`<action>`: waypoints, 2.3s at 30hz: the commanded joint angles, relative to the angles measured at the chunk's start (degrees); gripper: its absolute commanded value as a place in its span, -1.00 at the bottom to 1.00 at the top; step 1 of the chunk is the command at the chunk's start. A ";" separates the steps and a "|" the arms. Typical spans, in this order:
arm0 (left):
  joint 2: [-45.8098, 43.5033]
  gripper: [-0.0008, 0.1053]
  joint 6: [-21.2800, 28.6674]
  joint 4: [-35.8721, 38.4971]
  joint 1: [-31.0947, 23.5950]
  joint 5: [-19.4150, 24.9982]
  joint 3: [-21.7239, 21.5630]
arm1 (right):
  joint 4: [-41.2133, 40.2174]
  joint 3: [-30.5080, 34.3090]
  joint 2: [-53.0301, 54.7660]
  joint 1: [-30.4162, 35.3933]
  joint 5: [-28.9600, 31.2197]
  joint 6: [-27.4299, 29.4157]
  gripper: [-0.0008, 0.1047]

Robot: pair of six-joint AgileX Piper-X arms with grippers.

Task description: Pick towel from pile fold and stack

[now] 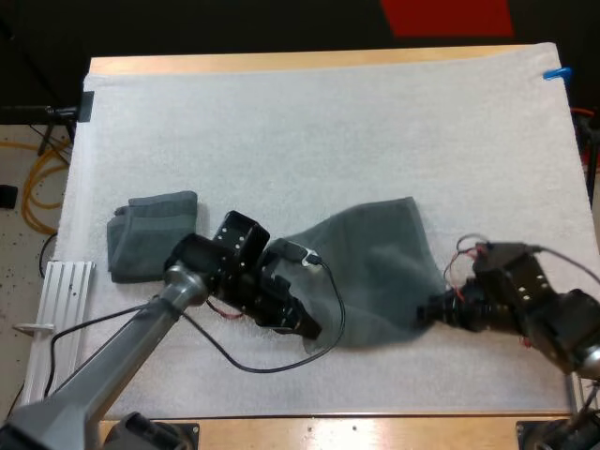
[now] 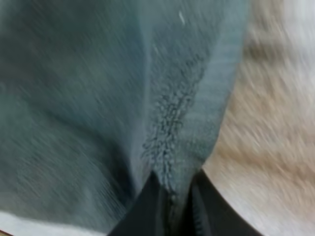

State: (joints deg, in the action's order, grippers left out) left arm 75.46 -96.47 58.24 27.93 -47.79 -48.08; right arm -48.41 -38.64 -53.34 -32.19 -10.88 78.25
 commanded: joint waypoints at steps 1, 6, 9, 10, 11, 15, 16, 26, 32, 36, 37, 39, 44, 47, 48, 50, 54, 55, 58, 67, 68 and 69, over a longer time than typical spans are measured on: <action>-2.57 -0.98 -1.17 0.27 0.36 -1.53 -1.72 | 1.10 -3.28 1.84 -0.06 0.25 0.06 -0.99; -9.32 -0.98 -6.10 0.34 0.36 -1.53 -6.95 | -0.64 -11.45 4.10 -0.06 0.83 0.12 -0.99; -12.64 -0.98 -8.93 0.43 0.36 -1.73 -9.58 | -3.39 -15.92 4.72 -0.06 0.83 0.59 -0.99; -13.64 -0.98 -9.51 0.72 0.36 -1.81 -10.21 | -4.68 -17.45 4.83 -0.06 0.83 0.67 -0.99; -14.50 -0.98 -9.97 0.88 0.36 -1.81 -10.66 | -5.76 -18.49 4.91 -0.06 0.83 0.67 -0.99; -18.33 -0.98 -12.48 1.50 0.36 -2.07 -11.75 | -13.26 -23.31 4.91 -0.10 0.83 1.44 -0.99; -19.28 -0.98 -12.92 1.79 0.36 -2.32 -11.74 | -15.34 -24.46 4.91 -0.20 0.78 1.74 -0.99; -23.75 -0.98 -14.29 6.30 0.36 -3.55 -11.74 | -29.81 -30.17 4.91 -8.46 0.76 1.34 -0.99; -24.76 -0.98 -13.71 10.41 0.36 -4.09 -11.68 | -33.97 -31.80 4.91 -13.19 0.82 -3.77 -0.99; -24.44 -0.98 -11.78 9.94 0.30 -1.23 -9.04 | -35.39 -31.68 2.86 -13.35 0.95 -5.01 -0.99; -24.17 -0.98 -11.51 9.00 0.15 -0.15 -7.91 | -35.37 -31.33 1.77 -13.21 1.38 -4.61 -0.99; -23.18 -0.98 -11.35 5.55 0.07 2.05 -5.32 | -34.07 -29.92 -0.85 -13.12 4.14 -3.05 -0.99; -16.94 -0.98 -10.72 -7.54 -1.64 6.08 0.82 | -21.63 -23.60 -10.04 -9.14 9.00 1.21 -0.99; -11.22 -0.98 -10.08 -15.20 -5.46 6.17 2.32 | -10.84 -21.13 -17.41 -3.68 7.98 2.27 -0.99; -8.81 -0.98 -9.95 -18.22 -7.11 5.92 2.34 | -7.26 -21.00 -20.42 -1.56 6.18 3.62 -0.99; -4.57 -0.98 -9.96 -22.55 -9.97 4.45 2.33 | -2.24 -21.04 -24.61 1.11 2.77 4.36 -0.99; 4.85 -0.98 -11.48 -31.62 -15.07 -1.69 2.22 | 7.38 -21.10 -32.41 5.06 0.67 4.66 -0.99; 6.54 -0.98 -11.75 -33.05 -16.06 -2.44 2.22 | 9.25 -21.10 -33.87 5.71 1.23 4.66 -0.99; 10.94 -0.98 -11.78 -36.95 -18.41 -3.99 2.22 | 13.67 -21.10 -36.66 7.10 2.03 4.03 -0.99; 18.87 -0.98 -13.52 -47.27 -21.35 -4.81 2.22 | 22.23 -21.10 -42.41 8.58 4.95 2.52 -0.99; 19.47 -0.98 -13.50 -48.36 -21.58 -4.78 2.22 | 22.77 -21.10 -42.90 8.57 6.20 2.52 -0.99; 19.80 -0.98 -13.50 -49.02 -21.71 -4.80 2.22 | 22.96 -21.10 -43.12 8.57 6.76 2.52 -0.99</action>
State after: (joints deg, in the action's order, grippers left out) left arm 95.46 -109.63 10.62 6.36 -51.78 -45.65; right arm -26.33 -59.32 -96.63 -23.93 -5.02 80.64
